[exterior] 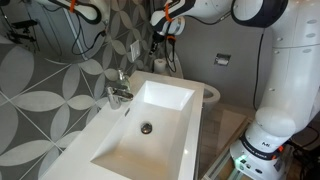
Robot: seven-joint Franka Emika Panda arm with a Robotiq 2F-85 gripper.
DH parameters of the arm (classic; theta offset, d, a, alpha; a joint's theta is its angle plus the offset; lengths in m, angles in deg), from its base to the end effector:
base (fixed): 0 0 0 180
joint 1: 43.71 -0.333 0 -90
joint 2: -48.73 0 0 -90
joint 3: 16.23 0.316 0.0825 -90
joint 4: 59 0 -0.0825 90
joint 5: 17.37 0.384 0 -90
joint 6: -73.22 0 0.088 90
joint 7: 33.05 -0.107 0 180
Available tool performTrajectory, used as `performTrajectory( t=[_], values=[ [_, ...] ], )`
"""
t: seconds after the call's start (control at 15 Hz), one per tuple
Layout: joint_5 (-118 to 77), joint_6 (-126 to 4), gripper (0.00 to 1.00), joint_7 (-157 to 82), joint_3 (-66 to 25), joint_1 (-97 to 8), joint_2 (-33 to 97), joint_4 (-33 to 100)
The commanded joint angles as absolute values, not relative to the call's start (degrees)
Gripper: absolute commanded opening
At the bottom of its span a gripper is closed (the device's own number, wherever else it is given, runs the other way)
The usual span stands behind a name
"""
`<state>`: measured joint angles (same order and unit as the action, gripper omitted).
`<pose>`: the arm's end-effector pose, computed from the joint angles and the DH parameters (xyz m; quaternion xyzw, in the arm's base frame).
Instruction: Press the right lights switch on the wall switch above the sink
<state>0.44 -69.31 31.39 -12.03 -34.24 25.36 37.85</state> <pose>0.6926 -0.0716 0.4032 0.8943 0.3836 0.2304 0.0024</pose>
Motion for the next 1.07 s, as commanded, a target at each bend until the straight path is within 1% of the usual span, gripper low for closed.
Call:
performTrajectory(
  t=[0.0,0.47,1.0],
  values=[
    [3.5,-71.7,0.0,35.5,-8.5,-31.8,20.8,32.6],
    [8.6,-74.4,0.0,41.7,-2.4,-28.0,15.5,27.1],
    [12.9,-75.3,0.0,46.5,1.3,-25.8,11.3,22.7]
  ],
)
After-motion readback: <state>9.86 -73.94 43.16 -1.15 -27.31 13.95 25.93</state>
